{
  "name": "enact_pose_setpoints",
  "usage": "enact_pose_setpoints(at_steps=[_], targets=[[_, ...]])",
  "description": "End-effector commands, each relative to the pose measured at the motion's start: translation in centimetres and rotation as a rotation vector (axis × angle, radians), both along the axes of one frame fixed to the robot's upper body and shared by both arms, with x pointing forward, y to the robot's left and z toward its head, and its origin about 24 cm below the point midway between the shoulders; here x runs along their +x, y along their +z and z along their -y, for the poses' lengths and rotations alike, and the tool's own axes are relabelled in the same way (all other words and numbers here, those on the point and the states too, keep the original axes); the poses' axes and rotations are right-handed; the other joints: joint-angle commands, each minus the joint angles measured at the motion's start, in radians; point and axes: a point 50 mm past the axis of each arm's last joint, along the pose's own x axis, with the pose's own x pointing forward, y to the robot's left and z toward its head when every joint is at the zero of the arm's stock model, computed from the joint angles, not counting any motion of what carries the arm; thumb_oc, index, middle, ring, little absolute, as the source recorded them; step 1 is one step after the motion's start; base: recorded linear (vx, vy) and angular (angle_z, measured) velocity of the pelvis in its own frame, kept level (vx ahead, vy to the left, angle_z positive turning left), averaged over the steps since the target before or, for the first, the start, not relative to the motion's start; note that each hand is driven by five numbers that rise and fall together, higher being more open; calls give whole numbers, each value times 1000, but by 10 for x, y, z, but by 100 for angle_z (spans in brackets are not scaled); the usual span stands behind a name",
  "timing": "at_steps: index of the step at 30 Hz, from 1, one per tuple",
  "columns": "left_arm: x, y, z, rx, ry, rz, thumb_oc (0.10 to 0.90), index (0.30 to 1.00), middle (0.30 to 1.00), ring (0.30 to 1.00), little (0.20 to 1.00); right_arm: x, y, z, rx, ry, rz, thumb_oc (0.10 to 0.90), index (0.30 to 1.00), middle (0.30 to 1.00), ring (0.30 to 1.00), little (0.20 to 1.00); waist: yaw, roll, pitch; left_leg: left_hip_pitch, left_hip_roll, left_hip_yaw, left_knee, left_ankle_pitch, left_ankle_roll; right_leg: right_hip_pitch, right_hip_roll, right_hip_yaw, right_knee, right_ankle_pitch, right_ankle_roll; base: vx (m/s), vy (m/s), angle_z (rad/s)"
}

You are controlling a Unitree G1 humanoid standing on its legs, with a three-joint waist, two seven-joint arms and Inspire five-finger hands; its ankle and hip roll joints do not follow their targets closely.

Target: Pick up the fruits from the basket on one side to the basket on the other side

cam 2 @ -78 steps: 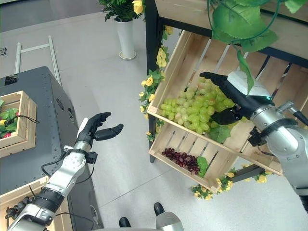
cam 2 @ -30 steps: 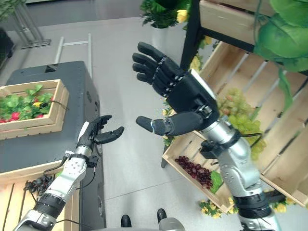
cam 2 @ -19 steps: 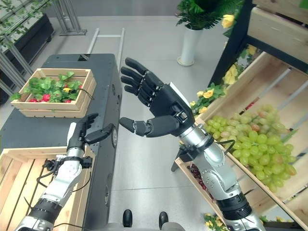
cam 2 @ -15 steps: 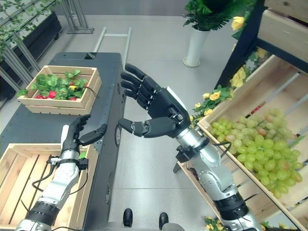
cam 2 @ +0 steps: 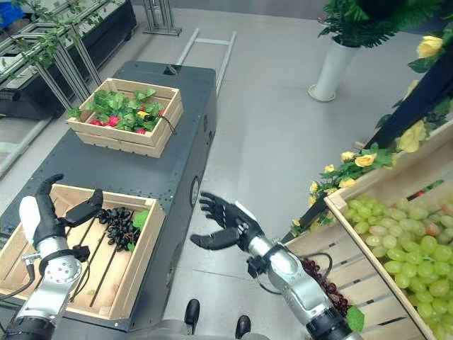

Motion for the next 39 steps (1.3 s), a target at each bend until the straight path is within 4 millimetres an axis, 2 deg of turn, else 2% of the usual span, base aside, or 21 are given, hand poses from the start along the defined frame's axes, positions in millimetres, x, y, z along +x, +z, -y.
enact_pose_setpoints(at_steps=[1,3,4,5,7,14,19,24,28,33,39], targets=[[20,59,-21,244,14,207,800,900,900,900,900,15,43,-16,22,47,264,800,900,900,900,900,-4,-9,63,-34,-67,-36,46,-76,18,-90,7,-26,143,-47,-13,-171,51,8],[23,64,-26,273,39,215,800,900,900,900,900,18,39,-13,-16,43,261,800,900,900,900,900,-6,-6,107,-69,-74,-34,79,-77,21,-128,9,-28,184,-53,-17,-215,55,4],[26,69,-31,309,55,216,800,900,900,900,900,20,37,-10,-46,36,263,800,900,900,900,900,-10,-3,149,-96,-78,-29,112,-78,22,-159,13,-29,224,-59,-23,-175,48,7],[27,69,-31,310,54,217,800,900,900,900,900,21,37,-10,-46,36,264,800,900,900,900,900,-10,-3,149,-98,-78,-29,113,-78,22,-161,12,-29,226,-60,-23,-164,56,13],[33,79,-39,369,66,209,800,900,900,900,900,23,33,-4,-77,15,263,800,900,900,900,900,-19,1,226,-159,-84,-19,192,-83,19,-222,13,-25,311,-69,-26,-155,58,11],[52,102,-48,527,100,180,800,900,900,900,900,23,24,3,-116,25,247,800,900,900,900,900,-41,-8,341,-276,-93,5,310,-100,19,-339,22,-6,423,-89,-35,-103,48,0],[61,108,-45,653,102,151,800,900,900,900,900,24,23,9,-146,10,245,800,900,900,900,900,-61,-3,346,-393,-98,26,384,-111,22,-458,24,9,502,-106,-44,-50,99,-2],[61,112,-52,725,145,129,800,900,900,900,900,22,19,21,-204,7,236,800,900,900,900,900,-87,8,346,-485,-92,58,435,-121,13,-547,22,20,552,-121,-50,-30,105,-7],[61,115,-51,786,160,122,800,900,900,900,900,21,15,29,-190,-20,164,800,900,900,900,900,-92,18,346,-523,-91,64,451,-124,13,-588,24,23,577,-132,-58,2,81,-7],[65,123,-54,865,146,81,800,900,900,900,900,21,15,29,-217,-4,168,800,900,900,900,900,-104,24,346,-571,-81,80,463,-118,5,-637,30,29,592,-131,-60,-2,67,-6],[72,128,-54,935,117,17,800,900,900,900,900,22,16,32,-231,-32,168,800,900,900,900,900,-111,19,346,-608,-79,87,466,-116,5,-673,36,31,592,-129,-56,8,9,0]])
